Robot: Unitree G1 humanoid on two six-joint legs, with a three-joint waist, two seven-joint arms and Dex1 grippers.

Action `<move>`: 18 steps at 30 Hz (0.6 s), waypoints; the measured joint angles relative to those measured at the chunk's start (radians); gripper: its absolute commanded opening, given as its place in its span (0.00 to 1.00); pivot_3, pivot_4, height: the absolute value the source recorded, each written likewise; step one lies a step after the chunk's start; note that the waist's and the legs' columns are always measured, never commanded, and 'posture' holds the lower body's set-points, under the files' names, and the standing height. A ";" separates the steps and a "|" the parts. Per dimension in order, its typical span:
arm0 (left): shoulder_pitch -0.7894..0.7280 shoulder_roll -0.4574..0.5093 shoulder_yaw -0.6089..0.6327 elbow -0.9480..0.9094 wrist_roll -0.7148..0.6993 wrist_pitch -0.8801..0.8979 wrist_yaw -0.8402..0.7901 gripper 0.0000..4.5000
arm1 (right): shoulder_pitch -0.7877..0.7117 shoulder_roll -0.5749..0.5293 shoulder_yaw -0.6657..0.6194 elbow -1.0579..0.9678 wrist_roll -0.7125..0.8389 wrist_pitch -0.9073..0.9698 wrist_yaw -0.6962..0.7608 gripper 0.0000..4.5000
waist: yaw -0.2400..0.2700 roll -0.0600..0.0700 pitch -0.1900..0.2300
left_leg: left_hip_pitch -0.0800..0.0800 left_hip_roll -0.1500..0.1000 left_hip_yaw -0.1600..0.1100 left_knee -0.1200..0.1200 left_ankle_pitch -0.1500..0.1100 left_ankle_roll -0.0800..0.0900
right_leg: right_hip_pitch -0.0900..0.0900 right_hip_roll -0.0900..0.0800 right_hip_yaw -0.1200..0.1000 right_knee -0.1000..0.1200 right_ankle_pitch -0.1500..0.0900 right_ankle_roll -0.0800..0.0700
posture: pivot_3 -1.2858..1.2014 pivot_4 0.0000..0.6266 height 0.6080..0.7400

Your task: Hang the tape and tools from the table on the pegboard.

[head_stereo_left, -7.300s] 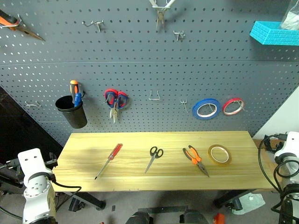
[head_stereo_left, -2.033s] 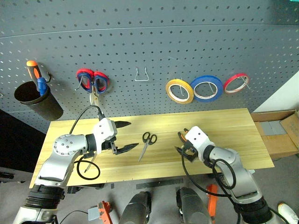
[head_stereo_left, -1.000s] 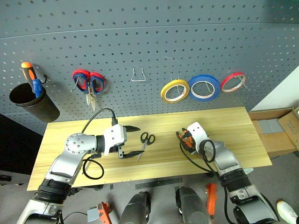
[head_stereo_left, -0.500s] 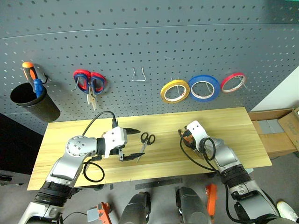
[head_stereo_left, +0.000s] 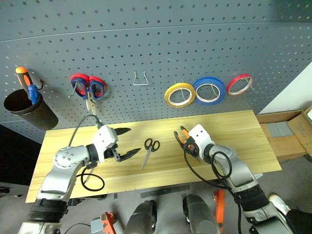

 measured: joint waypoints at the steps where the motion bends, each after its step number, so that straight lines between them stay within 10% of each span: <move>1: 0.023 0.000 0.014 -0.024 -0.020 0.032 0.009 1.00 | 0.000 0.016 -0.007 -0.052 0.018 0.020 0.001 0.61 | 0.000 0.000 0.000 | 0.000 0.000 0.000 0.000 0.000 0.000 | 0.000 0.000 0.000 0.000 0.000 0.000 | 0.44 0.41 1.00; 18: 0.096 -0.023 0.212 -0.244 -0.263 0.304 0.165 1.00 | -0.430 0.237 -0.106 -0.157 0.206 0.156 -0.118 0.61 | 0.013 0.000 0.000 | 0.000 0.001 0.001 0.000 0.001 -0.001 | -0.003 0.001 0.000 0.000 0.002 -0.003 | 0.46 0.41 1.00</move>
